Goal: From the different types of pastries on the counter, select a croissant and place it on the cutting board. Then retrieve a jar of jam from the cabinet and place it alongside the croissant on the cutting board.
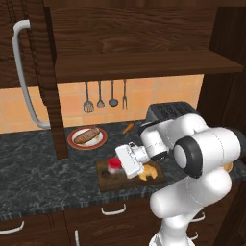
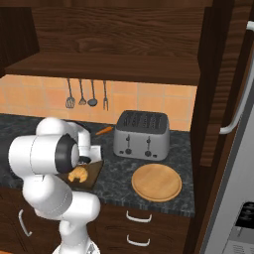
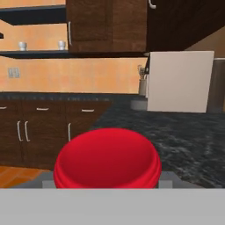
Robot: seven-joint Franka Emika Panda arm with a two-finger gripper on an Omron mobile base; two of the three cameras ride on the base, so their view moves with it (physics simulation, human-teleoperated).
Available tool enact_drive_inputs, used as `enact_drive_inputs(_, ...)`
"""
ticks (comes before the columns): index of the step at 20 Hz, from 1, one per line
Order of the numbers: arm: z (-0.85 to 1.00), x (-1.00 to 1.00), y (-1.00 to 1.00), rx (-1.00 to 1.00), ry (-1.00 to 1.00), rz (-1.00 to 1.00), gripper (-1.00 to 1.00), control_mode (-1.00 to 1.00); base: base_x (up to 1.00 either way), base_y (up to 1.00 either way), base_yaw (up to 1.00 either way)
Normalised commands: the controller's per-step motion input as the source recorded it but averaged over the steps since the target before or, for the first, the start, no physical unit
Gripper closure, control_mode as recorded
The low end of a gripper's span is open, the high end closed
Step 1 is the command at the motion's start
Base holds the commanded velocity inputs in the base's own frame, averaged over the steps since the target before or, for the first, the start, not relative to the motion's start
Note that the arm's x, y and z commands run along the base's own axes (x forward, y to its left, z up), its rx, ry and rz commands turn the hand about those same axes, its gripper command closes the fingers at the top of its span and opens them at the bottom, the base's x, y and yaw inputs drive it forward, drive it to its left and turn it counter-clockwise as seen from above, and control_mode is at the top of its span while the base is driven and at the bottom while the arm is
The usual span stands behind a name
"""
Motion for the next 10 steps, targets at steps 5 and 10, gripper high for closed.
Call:
enact_drive_inputs(5, -0.14, -0.02, 0.00, 0.00, 0.00, 0.00, 1.00, -1.00, 0.00, 0.00, 0.00)
enact_drive_inputs(10, -0.04, 0.03, 0.00, 0.00, -0.01, 0.00, -1.00, -1.00, 0.00, 0.00, 0.00)
